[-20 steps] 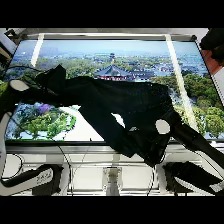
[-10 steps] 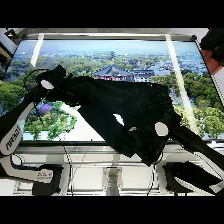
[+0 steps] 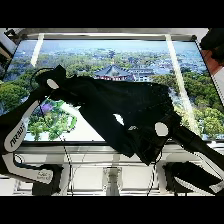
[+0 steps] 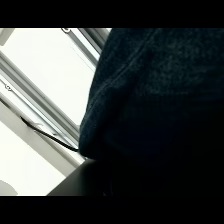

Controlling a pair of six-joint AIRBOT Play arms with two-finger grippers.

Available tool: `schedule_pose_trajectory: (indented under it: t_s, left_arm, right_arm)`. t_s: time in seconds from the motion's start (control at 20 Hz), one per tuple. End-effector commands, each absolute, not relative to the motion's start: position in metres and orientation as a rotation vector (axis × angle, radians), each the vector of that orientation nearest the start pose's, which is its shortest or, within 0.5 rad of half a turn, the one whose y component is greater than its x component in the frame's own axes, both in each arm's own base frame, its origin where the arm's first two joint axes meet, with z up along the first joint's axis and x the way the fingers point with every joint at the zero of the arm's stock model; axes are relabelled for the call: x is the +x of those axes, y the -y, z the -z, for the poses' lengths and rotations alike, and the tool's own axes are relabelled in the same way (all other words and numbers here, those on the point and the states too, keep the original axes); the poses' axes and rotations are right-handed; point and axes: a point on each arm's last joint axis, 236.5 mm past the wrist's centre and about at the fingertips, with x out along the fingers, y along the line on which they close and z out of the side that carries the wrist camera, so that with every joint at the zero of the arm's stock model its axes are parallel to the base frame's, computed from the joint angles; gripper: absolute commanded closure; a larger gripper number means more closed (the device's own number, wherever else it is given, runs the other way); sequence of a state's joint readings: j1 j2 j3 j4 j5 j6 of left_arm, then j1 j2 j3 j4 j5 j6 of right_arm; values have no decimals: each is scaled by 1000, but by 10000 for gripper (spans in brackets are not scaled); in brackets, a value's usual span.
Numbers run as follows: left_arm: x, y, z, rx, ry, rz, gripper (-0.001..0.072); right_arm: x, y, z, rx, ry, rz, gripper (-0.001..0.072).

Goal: Fold the clothes and pants, and hang the long-sleeved shirts on hangers.

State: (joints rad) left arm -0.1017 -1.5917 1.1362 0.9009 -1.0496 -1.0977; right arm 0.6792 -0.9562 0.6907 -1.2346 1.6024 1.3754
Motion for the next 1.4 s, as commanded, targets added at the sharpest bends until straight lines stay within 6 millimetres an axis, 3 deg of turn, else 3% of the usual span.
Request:
schedule_pose_trajectory:
  t_s: [0.0, 0.1, 0.2, 0.3, 0.4, 0.45, 0.55, 0.6, 0.7, 0.75, 0.85, 0.95, 1.05, 1.1, 1.2, 1.35]
  left_arm:
    - [405, 190, 72, -265, -1251, 654, 684]
    - [425, 197, 55, -318, -1182, 639, 684]
    - [437, 179, 16, -247, -1141, 669, 685]
    - [456, 128, -45, -151, -1047, 575, 685]
    - [470, 62, -128, -73, -850, 426, 685]
    - [468, 30, -168, -26, -754, 354, 684]
    - [442, -13, -230, 175, -596, 304, 685]
    - [424, -25, -247, 280, -567, 303, 685]
    - [400, -39, -261, 377, -552, 291, 685]
    - [396, -43, -262, 367, -553, 279, 685]
    - [385, -46, -245, 383, -633, 297, 684]
    - [370, -62, -213, 440, -762, 266, 684]
    - [347, -93, -172, 475, -918, 165, 684]
    - [334, -105, -151, 482, -978, 129, 684]
    - [310, -110, -114, 475, -1066, 127, 684]
    - [267, -116, -68, 505, -1220, 127, 683]
  right_arm:
    - [71, -158, 27, -458, -1826, -891, 690]
    - [73, -158, 27, -457, -1820, -889, 690]
    - [88, -160, 32, -454, -1761, -837, 690]
    - [122, -163, 30, -443, -1654, -725, 690]
    - [174, -170, 10, -422, -1475, -601, 691]
    - [205, -177, -8, -391, -1359, -550, 691]
    - [258, -201, -57, -280, -1125, -532, 691]
    - [278, -211, -82, -236, -1025, -540, 691]
    - [299, -218, -112, -189, -913, -541, 691]
    - [303, -220, -116, -181, -891, -541, 691]
    - [303, -218, -110, -200, -901, -539, 691]
    - [298, -214, -93, -234, -932, -543, 690]
    - [284, -209, -62, -256, -1004, -551, 691]
    - [272, -209, -43, -267, -1053, -579, 691]
    - [241, -214, -8, -261, -1154, -658, 691]
    - [192, -226, 15, -230, -1291, -815, 691]
